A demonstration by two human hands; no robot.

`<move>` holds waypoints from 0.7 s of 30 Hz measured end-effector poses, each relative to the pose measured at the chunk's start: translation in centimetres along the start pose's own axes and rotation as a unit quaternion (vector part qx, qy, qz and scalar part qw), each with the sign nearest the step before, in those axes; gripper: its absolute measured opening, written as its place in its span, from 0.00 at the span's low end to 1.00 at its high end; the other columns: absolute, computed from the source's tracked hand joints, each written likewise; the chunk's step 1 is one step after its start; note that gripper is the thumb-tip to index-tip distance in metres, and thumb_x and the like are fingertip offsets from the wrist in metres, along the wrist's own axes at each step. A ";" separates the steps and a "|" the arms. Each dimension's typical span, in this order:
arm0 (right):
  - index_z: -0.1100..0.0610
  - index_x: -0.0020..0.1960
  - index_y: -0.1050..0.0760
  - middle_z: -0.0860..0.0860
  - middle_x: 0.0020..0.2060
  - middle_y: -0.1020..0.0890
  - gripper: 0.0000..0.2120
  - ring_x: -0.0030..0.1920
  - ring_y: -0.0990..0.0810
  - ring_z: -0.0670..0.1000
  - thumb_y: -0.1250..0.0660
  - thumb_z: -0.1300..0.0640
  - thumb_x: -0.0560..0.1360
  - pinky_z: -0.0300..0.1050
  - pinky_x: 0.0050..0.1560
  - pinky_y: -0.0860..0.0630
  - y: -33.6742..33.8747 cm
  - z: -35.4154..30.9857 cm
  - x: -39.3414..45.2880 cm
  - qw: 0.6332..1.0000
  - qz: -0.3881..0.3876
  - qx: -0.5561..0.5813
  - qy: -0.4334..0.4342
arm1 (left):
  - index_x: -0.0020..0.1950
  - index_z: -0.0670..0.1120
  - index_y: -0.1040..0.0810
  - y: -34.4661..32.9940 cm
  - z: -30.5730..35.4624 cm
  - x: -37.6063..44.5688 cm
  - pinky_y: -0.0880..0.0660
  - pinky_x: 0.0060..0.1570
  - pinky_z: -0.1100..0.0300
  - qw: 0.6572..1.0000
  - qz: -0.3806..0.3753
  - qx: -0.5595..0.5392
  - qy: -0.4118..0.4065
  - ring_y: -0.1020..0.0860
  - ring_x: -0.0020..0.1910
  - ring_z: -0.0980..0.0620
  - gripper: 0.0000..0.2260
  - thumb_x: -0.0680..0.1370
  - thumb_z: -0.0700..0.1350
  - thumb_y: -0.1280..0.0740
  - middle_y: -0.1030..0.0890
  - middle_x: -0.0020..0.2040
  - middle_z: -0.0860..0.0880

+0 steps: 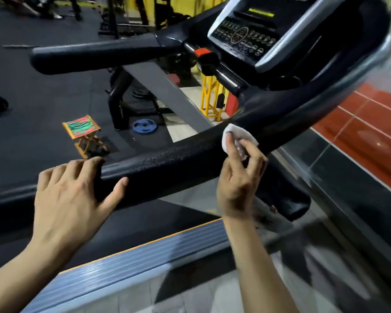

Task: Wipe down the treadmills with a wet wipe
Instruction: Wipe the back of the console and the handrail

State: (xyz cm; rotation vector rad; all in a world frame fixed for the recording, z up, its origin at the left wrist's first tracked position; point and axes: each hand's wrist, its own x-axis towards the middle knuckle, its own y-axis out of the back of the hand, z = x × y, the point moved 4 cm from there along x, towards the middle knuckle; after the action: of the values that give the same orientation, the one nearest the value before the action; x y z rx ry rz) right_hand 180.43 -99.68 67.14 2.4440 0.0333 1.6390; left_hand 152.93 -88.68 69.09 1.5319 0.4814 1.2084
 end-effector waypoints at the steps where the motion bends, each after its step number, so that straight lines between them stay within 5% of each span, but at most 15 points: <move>1: 0.60 0.62 0.18 0.60 0.52 0.19 0.15 0.52 0.21 0.60 0.37 0.70 0.80 0.51 0.59 0.24 -0.3 -1.1 -0.8 1.000 0.011 0.012 -0.019 | 0.63 0.45 0.23 0.1 -0.1 -0.1 0.33 0.58 0.42 1.000 -0.001 -0.001 -0.002 0.23 0.54 0.33 0.29 0.77 0.67 0.43 0.19 0.53 0.39; 5: 0.58 0.64 0.19 0.52 0.55 0.24 0.15 0.53 0.24 0.53 0.35 0.67 0.80 0.43 0.63 0.30 -1.6 -9.0 -6.5 0.995 -0.045 0.086 0.026 | 0.63 0.44 0.23 0.3 -0.1 -0.3 0.33 0.57 0.42 1.000 0.006 -0.003 -0.015 0.23 0.52 0.32 0.29 0.78 0.66 0.43 0.19 0.53 0.38; 10: 0.56 0.65 0.20 0.47 0.59 0.24 0.14 0.55 0.22 0.50 0.31 0.64 0.80 0.44 0.61 0.23 -0.9 -12.4 -8.3 0.984 -0.087 0.117 0.103 | 0.64 0.44 0.25 0.4 -0.6 -0.2 0.34 0.57 0.42 0.999 -0.008 -0.004 -0.046 0.23 0.52 0.32 0.29 0.78 0.66 0.45 0.19 0.53 0.37; 13: 0.49 0.57 0.17 0.39 0.52 0.21 0.10 0.52 0.24 0.40 0.35 0.58 0.82 0.47 0.57 0.23 -0.2 -6.9 -5.2 0.997 -0.051 0.055 -0.029 | 0.64 0.44 0.25 0.4 -1.1 -0.1 0.33 0.56 0.42 0.998 -0.013 -0.003 -0.065 0.23 0.53 0.32 0.28 0.78 0.65 0.46 0.19 0.53 0.37; 16: 0.59 0.57 0.17 0.52 0.49 0.20 0.15 0.49 0.21 0.55 0.36 0.70 0.76 0.51 0.52 0.22 1.0 -2.9 -2.6 0.986 0.058 0.044 -0.151 | 0.64 0.45 0.26 0.6 -1.5 0.1 0.34 0.56 0.43 0.996 -0.020 0.004 -0.084 0.23 0.53 0.33 0.28 0.78 0.65 0.45 0.18 0.53 0.38; 19: 0.63 0.54 0.18 0.55 0.49 0.20 0.15 0.49 0.20 0.56 0.38 0.73 0.72 0.41 0.52 0.22 0.5 -3.5 -2.9 0.965 0.103 0.083 -0.225 | 0.66 0.44 0.26 0.5 -2.2 0.4 0.33 0.55 0.44 0.992 -0.025 0.012 -0.122 0.22 0.53 0.34 0.28 0.78 0.64 0.46 0.18 0.53 0.38; 21: 0.64 0.54 0.20 0.56 0.51 0.21 0.15 0.51 0.21 0.57 0.39 0.73 0.71 0.48 0.54 0.21 -0.4 -5.4 -4.9 0.957 0.101 0.111 -0.250 | 0.68 0.44 0.27 0.5 -2.7 0.6 0.32 0.54 0.43 0.989 -0.025 0.015 -0.145 0.22 0.53 0.34 0.29 0.78 0.64 0.46 0.18 0.54 0.38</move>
State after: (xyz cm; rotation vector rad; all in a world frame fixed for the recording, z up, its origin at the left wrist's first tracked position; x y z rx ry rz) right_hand 173.60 -99.10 64.61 3.0541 -0.1158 1.0790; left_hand 150.72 -87.10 69.50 1.6792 0.3429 0.9236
